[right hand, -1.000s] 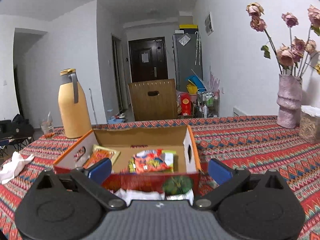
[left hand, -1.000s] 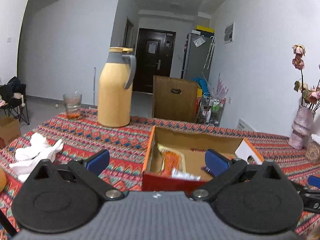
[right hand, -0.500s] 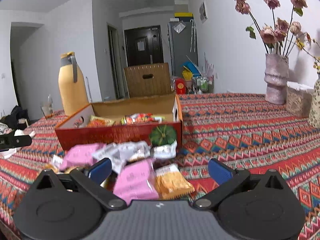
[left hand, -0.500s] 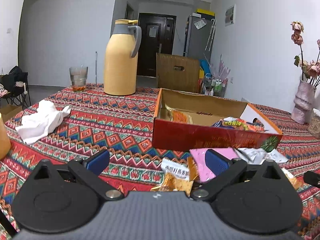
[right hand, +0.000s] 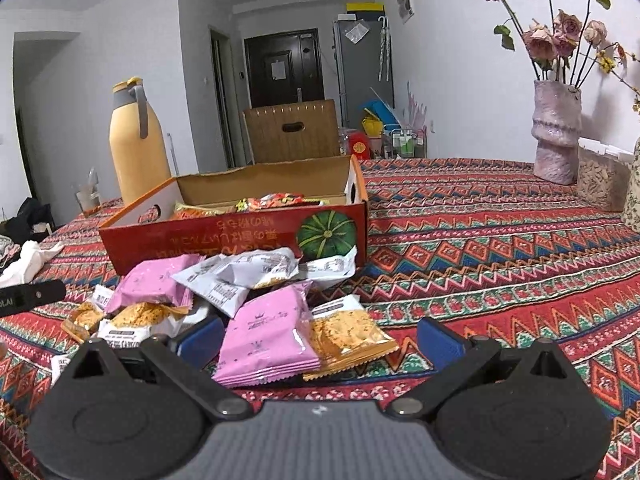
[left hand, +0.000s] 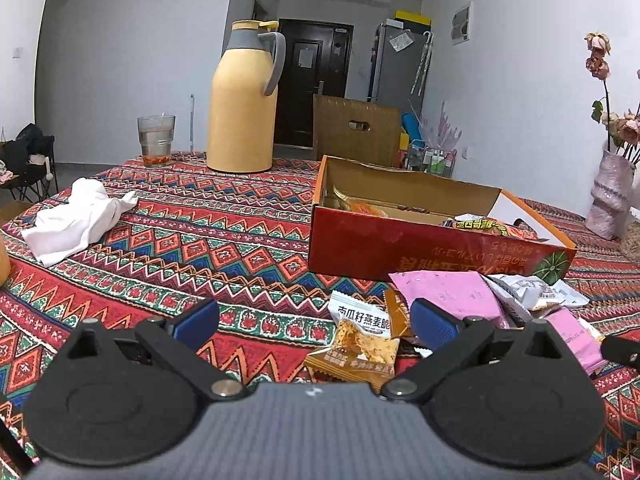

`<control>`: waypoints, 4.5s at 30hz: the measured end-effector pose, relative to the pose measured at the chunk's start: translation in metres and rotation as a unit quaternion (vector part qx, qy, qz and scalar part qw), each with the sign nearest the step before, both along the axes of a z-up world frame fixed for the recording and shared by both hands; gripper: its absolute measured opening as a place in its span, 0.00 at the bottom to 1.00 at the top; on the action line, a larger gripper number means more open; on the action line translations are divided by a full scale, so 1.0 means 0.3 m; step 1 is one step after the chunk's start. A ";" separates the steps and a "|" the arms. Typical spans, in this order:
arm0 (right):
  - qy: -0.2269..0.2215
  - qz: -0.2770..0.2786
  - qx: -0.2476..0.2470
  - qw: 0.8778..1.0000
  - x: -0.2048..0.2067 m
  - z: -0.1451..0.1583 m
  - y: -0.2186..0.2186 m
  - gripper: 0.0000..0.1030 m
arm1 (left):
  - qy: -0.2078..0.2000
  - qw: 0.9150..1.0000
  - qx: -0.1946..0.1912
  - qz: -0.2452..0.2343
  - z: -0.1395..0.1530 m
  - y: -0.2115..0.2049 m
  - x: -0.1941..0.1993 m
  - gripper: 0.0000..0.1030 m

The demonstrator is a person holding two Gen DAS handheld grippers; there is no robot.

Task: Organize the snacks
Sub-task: 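Close the right gripper on the pink snack packet, then grasp the pumpkin-seed oat crisp pack with the left gripper while the right tool holds the pink packet, then carry both packets over the cardboard box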

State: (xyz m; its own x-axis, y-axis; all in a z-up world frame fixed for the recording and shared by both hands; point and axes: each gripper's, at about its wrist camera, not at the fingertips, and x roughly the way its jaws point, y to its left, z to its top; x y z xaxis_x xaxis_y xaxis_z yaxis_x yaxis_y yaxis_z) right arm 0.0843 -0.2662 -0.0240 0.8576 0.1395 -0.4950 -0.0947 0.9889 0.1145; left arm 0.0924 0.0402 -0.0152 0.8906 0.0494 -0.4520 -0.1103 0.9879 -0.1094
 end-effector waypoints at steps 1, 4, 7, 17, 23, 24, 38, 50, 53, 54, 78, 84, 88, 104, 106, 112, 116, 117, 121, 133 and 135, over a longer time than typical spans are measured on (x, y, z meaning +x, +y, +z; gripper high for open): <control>0.002 0.001 -0.002 1.000 0.002 -0.002 0.006 1.00 | 0.000 1.000 -0.001 -0.001 -0.001 0.001 0.001 1.00; 0.003 0.005 -0.007 1.000 0.001 -0.004 0.019 1.00 | 0.003 1.000 -0.006 -0.003 -0.003 0.004 0.003 1.00; 0.004 0.006 -0.010 1.000 0.003 -0.004 0.024 1.00 | 0.004 1.000 -0.008 -0.003 -0.003 0.003 0.006 1.00; 0.004 0.020 -0.047 0.999 0.037 0.001 0.077 0.99 | 0.007 1.000 -0.010 -0.002 -0.005 0.004 0.006 1.00; 0.013 0.042 -0.095 0.995 0.104 0.001 0.139 0.80 | 0.006 1.000 -0.013 -0.003 -0.004 0.006 0.003 1.00; 0.019 0.047 -0.101 0.994 0.117 -0.003 0.149 0.79 | 0.006 1.000 -0.013 -0.004 -0.004 0.005 0.003 1.00; 0.040 0.071 -0.145 0.986 0.157 -0.074 0.229 0.59 | 0.006 1.000 -0.018 -0.005 -0.004 0.005 0.002 1.00; -0.025 0.025 -0.076 0.996 0.031 -0.001 0.118 0.59 | 0.013 1.000 -0.017 -0.002 -0.009 0.005 0.011 1.00; -0.029 0.009 -0.050 0.998 -0.010 0.003 0.068 0.59 | 0.017 1.000 -0.016 -0.001 -0.012 0.004 0.016 1.00; -0.028 0.004 -0.045 0.999 -0.019 0.000 0.056 0.59 | 0.019 1.000 -0.015 0.000 -0.014 0.006 0.018 1.00; -0.016 -0.012 0.014 1.000 -0.030 -0.055 -0.039 0.59 | 0.057 0.989 0.071 -0.121 0.057 -0.338 0.056 1.00; -0.019 -0.008 0.033 0.999 -0.028 -0.062 -0.054 0.59 | 0.074 0.983 0.093 -0.139 0.024 -0.412 0.078 1.00; -0.023 -0.009 0.042 0.999 -0.031 -0.063 -0.063 0.59 | 0.086 0.981 0.100 -0.145 0.005 -0.439 0.091 0.89; -0.035 0.000 0.045 0.998 -0.043 -0.066 -0.062 0.59 | 0.100 0.980 0.073 -0.157 -0.016 -0.431 0.083 0.46; -0.035 0.000 0.042 0.998 -0.043 -0.066 -0.059 0.59 | 0.095 0.981 0.070 -0.155 -0.009 -0.424 0.076 0.46; -0.037 -0.001 0.036 0.999 -0.046 -0.064 -0.051 0.59 | 0.077 0.984 0.060 -0.147 0.033 -0.399 0.055 0.46; -0.038 0.001 0.027 0.999 -0.053 -0.052 -0.046 0.59 | 0.057 0.987 0.056 -0.141 0.078 -0.371 0.041 0.46; -0.039 0.002 0.025 0.999 -0.055 -0.045 -0.043 0.59 | 0.052 0.987 0.055 -0.139 0.090 -0.364 0.040 0.46; -0.049 0.003 0.016 0.999 -0.061 -0.005 -0.031 0.59 | 0.032 0.990 0.051 -0.130 0.135 -0.338 0.041 0.47; -0.114 -0.006 -0.002 0.993 0.016 0.176 0.018 0.59 | -0.015 0.993 0.045 -0.112 0.263 -0.293 0.111 0.47; -0.122 -0.005 -0.004 0.992 0.047 0.204 0.030 0.59 | -0.022 0.993 0.046 -0.110 0.281 -0.290 0.130 0.47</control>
